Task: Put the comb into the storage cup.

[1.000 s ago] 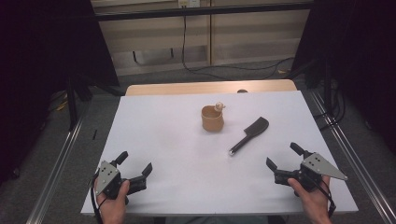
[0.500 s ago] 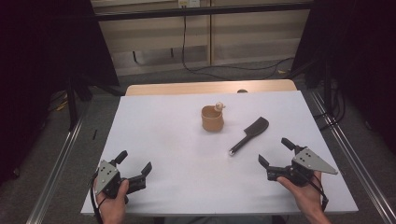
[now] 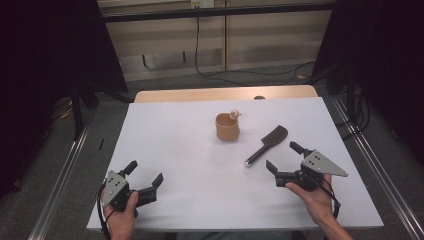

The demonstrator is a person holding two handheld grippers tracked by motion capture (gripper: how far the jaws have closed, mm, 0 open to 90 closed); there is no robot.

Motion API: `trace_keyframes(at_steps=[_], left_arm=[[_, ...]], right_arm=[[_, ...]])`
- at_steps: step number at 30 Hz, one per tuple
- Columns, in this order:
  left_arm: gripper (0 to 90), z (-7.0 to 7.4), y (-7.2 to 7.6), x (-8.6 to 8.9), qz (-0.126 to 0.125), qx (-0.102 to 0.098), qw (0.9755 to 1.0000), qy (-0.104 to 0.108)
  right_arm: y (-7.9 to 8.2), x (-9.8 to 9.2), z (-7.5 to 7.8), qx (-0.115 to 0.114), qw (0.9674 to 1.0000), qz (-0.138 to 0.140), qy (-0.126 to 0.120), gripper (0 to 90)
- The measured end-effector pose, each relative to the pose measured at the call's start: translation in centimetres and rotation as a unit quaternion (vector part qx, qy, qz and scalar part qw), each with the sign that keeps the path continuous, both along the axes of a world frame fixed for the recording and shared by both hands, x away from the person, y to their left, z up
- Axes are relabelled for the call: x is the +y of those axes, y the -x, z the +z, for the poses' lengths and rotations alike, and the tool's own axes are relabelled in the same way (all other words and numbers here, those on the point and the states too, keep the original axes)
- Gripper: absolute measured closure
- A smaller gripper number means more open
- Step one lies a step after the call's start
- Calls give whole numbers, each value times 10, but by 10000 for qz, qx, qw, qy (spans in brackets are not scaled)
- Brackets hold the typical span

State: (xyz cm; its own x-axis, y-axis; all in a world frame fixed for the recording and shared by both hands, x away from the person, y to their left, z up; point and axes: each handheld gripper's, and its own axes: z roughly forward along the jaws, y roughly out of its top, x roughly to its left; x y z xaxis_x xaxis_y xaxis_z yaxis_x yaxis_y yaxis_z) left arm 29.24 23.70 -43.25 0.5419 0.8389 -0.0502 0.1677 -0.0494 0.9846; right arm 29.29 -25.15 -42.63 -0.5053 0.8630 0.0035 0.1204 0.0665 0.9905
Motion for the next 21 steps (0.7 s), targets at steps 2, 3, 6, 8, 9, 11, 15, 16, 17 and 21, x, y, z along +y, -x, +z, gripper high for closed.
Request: trace_keyframes(at_steps=[2,3,6,8,9,11,15,16,17,21], left_arm=[[26,0,-1,1,-1,20,10000,-25],[26,-1,-1,1,13,26,10000,7],[26,0,-1,1,10,26,10000,-6],[26,0,-1,1,5,21,10000,-6],[26,0,-1,1,4,19,10000,-5],[25,-1,-2,1,-32,43,10000,-20],[25,-1,-2,1,-40,85,10000,-29],[24,-1,-2,1,-36,80,10000,-40],[25,-1,-2,1,-40,73,10000,-40],[24,-2,-3,0,-57,107,9999,-22]], right_arm=[[-3,3,0,11,10000,23,54,0],[-5,4,-1,0,9999,8,120,0],[-9,7,-2,35,9998,-55,214,0],[-11,8,-3,33,9997,-37,243,0],[-12,8,-2,21,9996,-37,267,20],[-14,8,-2,28,9997,-58,215,40],[-22,11,0,16,9997,-76,213,56],[-23,11,0,30,9997,-67,225,66],[-25,12,1,54,9996,-64,251,62],[-31,18,1,92,9994,-38,328,85]])
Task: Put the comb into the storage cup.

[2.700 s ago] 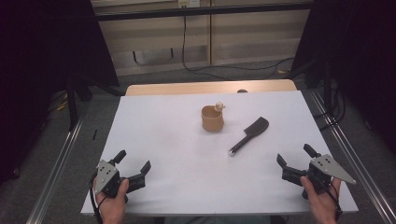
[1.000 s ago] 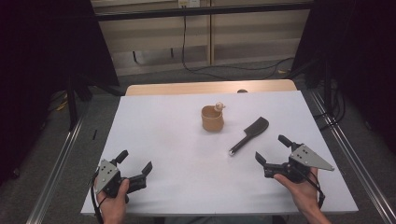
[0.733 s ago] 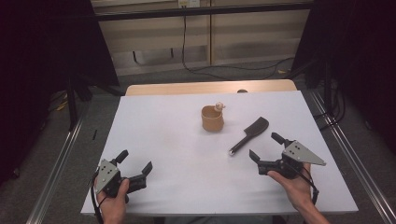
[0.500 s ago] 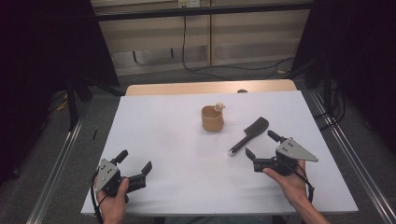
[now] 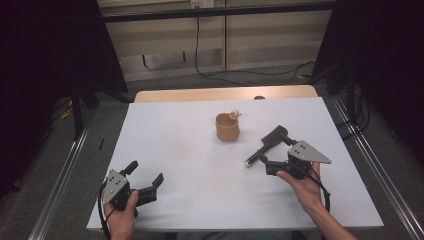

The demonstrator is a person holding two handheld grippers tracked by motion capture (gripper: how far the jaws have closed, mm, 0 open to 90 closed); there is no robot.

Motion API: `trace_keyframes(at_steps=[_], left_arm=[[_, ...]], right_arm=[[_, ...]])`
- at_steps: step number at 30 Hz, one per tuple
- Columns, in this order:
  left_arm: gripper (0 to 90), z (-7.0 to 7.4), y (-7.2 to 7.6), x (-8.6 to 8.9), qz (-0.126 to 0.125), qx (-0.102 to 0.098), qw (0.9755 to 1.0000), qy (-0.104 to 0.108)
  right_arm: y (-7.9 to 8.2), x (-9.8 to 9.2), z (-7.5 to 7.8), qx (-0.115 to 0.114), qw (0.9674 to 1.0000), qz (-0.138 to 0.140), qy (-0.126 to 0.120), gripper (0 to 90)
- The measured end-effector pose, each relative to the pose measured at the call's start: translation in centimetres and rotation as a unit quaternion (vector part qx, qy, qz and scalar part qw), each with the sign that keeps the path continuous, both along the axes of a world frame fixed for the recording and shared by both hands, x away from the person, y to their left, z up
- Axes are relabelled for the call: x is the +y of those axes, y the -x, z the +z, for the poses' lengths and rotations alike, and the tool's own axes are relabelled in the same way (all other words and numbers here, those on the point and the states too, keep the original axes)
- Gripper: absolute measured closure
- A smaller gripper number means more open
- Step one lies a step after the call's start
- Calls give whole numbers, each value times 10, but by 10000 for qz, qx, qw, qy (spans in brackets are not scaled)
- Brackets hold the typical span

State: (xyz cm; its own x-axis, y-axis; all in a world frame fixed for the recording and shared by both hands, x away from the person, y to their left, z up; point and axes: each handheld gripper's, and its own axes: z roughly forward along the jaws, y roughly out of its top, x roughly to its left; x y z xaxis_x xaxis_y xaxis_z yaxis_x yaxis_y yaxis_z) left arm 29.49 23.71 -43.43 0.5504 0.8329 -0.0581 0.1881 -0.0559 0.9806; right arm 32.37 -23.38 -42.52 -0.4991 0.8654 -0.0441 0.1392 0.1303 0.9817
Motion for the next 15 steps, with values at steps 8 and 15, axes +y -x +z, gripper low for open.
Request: trace_keyframes(at_steps=[8,15], left_arm=[[24,0,0,0,0,-18,10000,-13],[25,1,0,0,-51,-37,10000,-24]], right_arm=[[-12,5,9,48,9999,104,23,249],[-13,9,7,345,9989,322,83,401]])
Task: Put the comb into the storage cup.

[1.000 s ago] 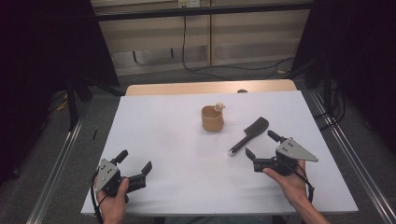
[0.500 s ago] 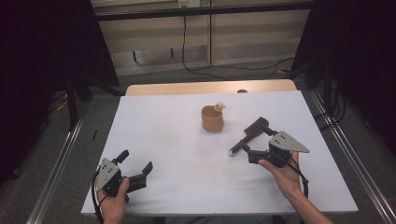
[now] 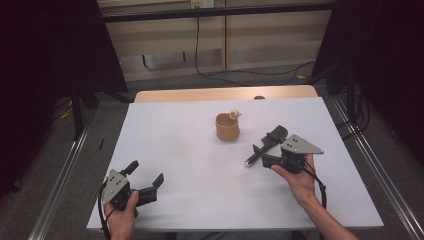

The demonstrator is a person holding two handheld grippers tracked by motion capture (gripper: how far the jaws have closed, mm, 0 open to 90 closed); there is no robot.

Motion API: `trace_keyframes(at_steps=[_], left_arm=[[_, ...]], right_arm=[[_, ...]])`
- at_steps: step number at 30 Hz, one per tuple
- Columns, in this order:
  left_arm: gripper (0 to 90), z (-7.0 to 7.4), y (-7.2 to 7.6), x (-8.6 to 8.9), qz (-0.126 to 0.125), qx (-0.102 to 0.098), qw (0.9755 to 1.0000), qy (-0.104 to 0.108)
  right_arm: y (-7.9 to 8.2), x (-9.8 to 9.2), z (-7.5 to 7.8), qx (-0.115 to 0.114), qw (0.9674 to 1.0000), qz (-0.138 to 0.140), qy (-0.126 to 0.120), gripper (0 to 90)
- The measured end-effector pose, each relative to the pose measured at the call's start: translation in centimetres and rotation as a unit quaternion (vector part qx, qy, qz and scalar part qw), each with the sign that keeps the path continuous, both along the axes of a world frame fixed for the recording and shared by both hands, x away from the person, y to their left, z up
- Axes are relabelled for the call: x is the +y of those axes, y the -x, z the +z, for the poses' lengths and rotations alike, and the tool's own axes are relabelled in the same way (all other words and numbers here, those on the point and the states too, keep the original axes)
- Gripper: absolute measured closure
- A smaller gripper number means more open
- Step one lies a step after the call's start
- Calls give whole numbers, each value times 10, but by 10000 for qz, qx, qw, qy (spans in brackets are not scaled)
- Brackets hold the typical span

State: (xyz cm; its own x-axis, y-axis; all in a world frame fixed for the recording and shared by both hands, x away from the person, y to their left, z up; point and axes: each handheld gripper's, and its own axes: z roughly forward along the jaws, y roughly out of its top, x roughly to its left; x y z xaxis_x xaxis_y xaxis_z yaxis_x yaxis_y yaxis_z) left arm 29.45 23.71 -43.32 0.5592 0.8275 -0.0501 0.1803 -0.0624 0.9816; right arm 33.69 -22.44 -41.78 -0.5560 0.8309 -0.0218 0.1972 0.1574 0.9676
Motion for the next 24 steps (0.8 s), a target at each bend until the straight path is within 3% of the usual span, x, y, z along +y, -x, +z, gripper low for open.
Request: trace_keyframes(at_steps=[1,4,11,13,21,24], left_arm=[[24,0,0,0,8,6,10000,4],[25,0,0,0,2,10,10000,-4],[25,0,0,0,16,13,10000,31],[24,0,0,0,14,12,10000,26],[25,0,0,0,19,-2,10000,31],[24,0,0,0,8,-9,10000,16]], right_arm=[[-1,-1,0,-14,10000,35,-4,521],[-2,-2,0,-6,10000,59,-17,665],[-5,-4,5,6,9995,300,55,873],[-6,-4,6,27,9994,327,69,888],[-18,-2,8,518,9973,496,181,900],[-26,-3,9,844,9946,571,179,900]])
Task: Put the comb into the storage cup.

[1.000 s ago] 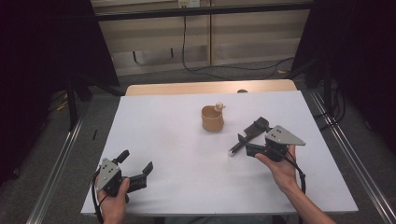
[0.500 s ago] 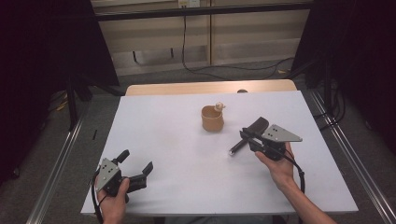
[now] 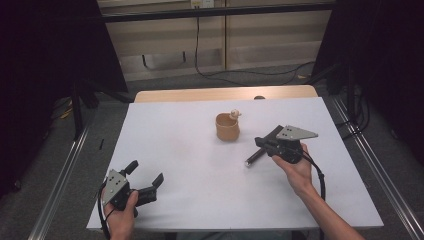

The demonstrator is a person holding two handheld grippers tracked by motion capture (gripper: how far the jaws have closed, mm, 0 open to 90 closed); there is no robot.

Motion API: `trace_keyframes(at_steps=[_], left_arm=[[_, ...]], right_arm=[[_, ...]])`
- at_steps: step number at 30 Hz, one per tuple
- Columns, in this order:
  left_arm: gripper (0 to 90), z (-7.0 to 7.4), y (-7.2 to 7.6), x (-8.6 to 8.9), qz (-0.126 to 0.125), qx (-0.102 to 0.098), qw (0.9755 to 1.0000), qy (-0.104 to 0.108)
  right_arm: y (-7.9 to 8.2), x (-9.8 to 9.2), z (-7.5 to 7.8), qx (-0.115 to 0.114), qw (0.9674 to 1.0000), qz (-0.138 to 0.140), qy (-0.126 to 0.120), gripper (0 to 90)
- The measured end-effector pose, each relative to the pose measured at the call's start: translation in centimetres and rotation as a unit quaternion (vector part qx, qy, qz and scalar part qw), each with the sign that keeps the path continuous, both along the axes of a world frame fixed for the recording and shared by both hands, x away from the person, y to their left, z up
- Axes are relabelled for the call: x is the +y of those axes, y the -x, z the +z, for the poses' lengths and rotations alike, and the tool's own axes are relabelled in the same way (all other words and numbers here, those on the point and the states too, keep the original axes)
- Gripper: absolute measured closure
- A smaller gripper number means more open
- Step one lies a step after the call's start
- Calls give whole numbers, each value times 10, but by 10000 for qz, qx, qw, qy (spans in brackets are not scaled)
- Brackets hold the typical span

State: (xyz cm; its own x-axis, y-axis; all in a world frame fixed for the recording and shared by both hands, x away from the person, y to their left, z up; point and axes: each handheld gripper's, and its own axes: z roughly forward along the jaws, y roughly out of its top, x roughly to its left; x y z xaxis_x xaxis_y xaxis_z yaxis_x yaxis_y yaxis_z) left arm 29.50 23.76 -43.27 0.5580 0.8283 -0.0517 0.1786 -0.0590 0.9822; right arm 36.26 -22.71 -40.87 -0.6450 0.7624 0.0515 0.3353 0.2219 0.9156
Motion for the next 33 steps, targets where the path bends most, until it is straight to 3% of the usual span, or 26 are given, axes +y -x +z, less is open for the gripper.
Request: trace_keyframes(at_steps=[3,8,15,16,21,33], left_arm=[[24,0,0,0,2,-11,10000,8],[25,0,0,0,45,-25,10000,20],[25,0,0,0,23,-31,10000,2],[24,0,0,-1,30,-12,10000,-7],[25,0,0,0,5,-32,10000,-36],[25,0,1,0,-12,-12,10000,-28]], right_arm=[[-4,0,1,136,9999,50,68,900],[-12,4,5,379,9982,-39,472,900],[-23,3,7,713,9966,-12,417,900],[-26,3,6,911,9948,39,463,900],[-33,4,1,1338,9893,55,576,900],[-40,16,-4,1803,9802,261,772,900]])
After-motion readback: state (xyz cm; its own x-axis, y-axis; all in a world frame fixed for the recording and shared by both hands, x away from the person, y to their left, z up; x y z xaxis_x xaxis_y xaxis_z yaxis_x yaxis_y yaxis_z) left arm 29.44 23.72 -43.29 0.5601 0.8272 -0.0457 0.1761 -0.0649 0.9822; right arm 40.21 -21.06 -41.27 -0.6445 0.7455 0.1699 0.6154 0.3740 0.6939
